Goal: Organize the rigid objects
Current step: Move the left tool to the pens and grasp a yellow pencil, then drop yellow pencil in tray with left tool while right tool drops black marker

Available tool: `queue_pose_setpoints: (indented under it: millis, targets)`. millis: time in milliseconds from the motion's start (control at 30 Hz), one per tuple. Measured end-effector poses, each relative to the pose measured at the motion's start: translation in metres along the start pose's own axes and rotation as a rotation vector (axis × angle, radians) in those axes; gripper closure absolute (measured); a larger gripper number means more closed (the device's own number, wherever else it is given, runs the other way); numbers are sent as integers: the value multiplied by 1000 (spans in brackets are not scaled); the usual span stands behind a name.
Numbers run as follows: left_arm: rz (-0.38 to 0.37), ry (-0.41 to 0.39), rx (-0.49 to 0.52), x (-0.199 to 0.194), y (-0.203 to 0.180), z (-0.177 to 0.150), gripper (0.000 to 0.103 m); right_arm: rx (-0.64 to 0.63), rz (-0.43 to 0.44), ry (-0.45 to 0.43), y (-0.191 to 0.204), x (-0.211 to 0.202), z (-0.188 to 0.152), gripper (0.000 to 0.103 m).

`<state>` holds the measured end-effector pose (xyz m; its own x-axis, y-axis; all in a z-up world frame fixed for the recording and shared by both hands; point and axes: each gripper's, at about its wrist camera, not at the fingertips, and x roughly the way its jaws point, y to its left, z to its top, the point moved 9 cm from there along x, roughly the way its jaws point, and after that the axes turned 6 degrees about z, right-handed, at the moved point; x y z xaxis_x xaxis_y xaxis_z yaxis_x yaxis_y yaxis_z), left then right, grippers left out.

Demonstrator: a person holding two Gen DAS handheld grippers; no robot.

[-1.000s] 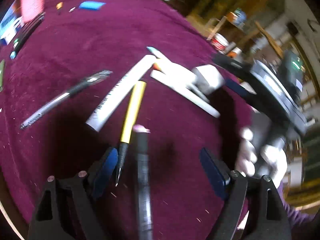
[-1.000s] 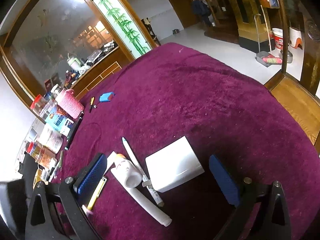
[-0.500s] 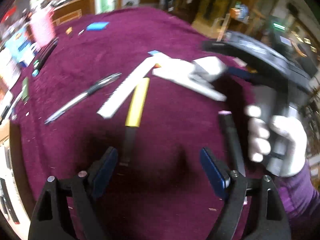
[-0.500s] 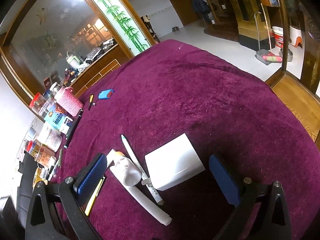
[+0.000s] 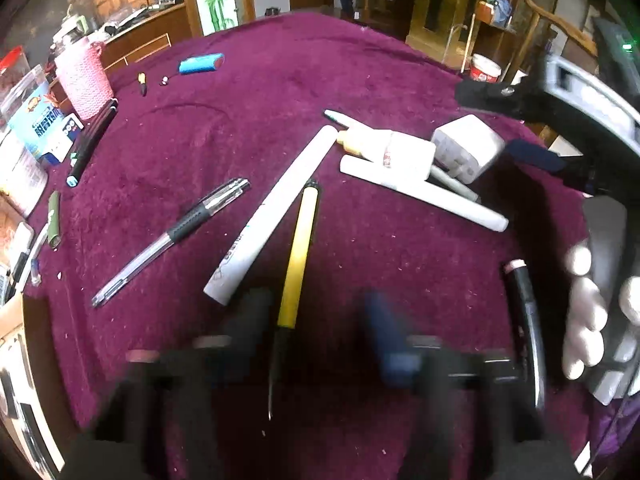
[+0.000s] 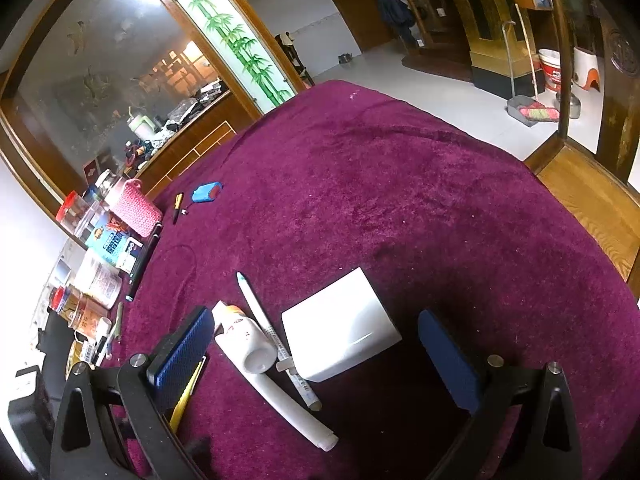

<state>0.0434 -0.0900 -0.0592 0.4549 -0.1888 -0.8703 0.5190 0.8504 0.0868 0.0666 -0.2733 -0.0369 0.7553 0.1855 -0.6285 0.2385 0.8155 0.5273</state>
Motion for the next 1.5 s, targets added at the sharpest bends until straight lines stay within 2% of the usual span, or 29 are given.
queue_pose_setpoints:
  millis: [33, 200, 300, 367, 433, 533, 567, 600, 633, 767, 900, 967, 1033, 1067, 1267, 1333, 1400, 1433, 1500]
  targets:
    - [-19, 7, -16, -3, 2, -5, 95, 7, 2, 2, -1, 0, 0, 1]
    - [-54, 21, -96, -21, 12, -39, 95, 23, 6, 5, -2, 0, 0, 1]
    - [-73, 1, -106, -31, 6, -42, 95, 20, 9, 7, -1, 1, -1, 1]
    - [-37, 12, -89, -24, 2, -41, 85, 17, 3, 6, -1, 1, -1, 1]
    - [-19, -10, -68, -22, -3, -36, 79, 17, -7, 5, -3, 1, -2, 1]
    - [39, -39, -25, -19, -10, -30, 78, 16, -24, -2, -7, 1, 0, 1]
    - [44, -44, -24, -19, -11, -31, 82, 14, -29, -5, -7, 1, 0, 1]
    - [39, -46, -27, -20, -11, -32, 86, 9, -36, -9, -7, 1, 1, 1]
    - [28, -46, -34, -23, -10, -35, 95, 3, -42, -17, -7, 0, 1, 1]
    - [-49, -53, -120, -37, -1, -50, 95, -31, -62, -51, -4, -6, 5, 1]
    - [-117, -107, -231, -67, 14, -69, 95, -61, -49, -101, 4, -18, 9, 1]
    - [-147, -154, -278, -91, 23, -81, 95, -70, -21, -73, 12, -26, 3, 1]
    - [-163, -196, -304, -111, 31, -89, 95, -56, 71, -10, 26, -40, -16, 1]
    - [-170, -215, -317, -121, 35, -94, 95, -63, 83, 23, 30, -46, -28, 1]
    - [-198, -312, -385, -157, 60, -118, 95, -206, 10, 157, 44, -66, -101, 2]
    - [-202, -323, -405, -161, 69, -126, 95, -275, -46, 189, 49, -63, -118, 11]
    - [-208, -327, -425, -161, 75, -132, 95, -330, -101, 220, 52, -54, -129, 41]
    - [-210, -327, -438, -163, 80, -137, 95, -341, -135, 252, 50, -47, -135, 42]
    - [-202, -337, -460, -167, 90, -145, 95, -406, -212, 245, 50, -46, -139, 47]
